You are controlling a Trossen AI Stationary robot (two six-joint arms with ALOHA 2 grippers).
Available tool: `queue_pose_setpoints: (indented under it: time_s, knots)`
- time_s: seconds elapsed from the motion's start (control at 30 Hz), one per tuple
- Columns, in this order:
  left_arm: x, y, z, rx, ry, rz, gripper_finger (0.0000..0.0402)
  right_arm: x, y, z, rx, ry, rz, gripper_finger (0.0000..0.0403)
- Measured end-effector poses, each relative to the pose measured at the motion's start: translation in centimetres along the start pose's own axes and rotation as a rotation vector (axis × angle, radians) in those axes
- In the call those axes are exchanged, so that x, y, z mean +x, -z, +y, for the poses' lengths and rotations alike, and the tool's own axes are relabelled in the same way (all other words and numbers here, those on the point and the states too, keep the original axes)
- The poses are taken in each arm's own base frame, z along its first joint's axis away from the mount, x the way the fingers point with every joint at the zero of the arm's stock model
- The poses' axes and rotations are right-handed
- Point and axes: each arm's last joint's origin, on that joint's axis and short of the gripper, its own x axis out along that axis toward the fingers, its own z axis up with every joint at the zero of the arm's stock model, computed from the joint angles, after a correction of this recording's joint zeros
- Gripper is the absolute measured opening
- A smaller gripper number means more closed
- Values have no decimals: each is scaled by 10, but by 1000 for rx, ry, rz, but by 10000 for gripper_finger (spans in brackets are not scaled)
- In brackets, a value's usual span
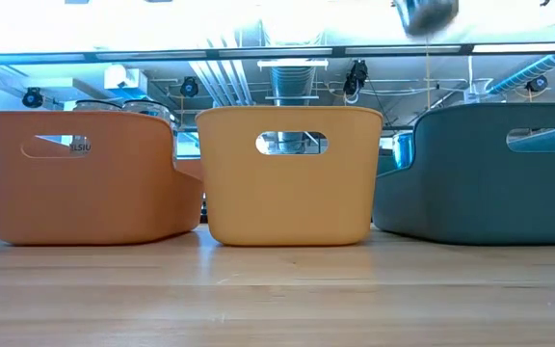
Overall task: Sort soda cans
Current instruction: Put the bottom blue soda can into the blue bin
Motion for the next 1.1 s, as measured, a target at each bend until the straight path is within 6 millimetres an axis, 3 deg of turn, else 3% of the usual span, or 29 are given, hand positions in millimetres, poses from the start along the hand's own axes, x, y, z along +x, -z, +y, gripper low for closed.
queue_pose_setpoints:
  time_s: [0.17, 0.3, 0.57, 0.8, 1.1]
  knots:
    - [35, -1, 7, 42, 42, -115, 307, 3, -25, 5, 37, -69, -50, 228]
    - [51, 1, 4, 127, 79, -202, 308, 4, -42, 7, 80, -87, -94, 229]
    - [72, -14, -15, 345, 98, -193, 321, 6, -51, 8, 103, -62, -50, 228]
    - [78, -28, -27, 362, 202, -155, 323, 7, -52, 8, 102, -48, -41, 230]
    - [78, -37, -24, 251, 276, -181, 322, 9, -51, 10, 133, -78, -38, 231]
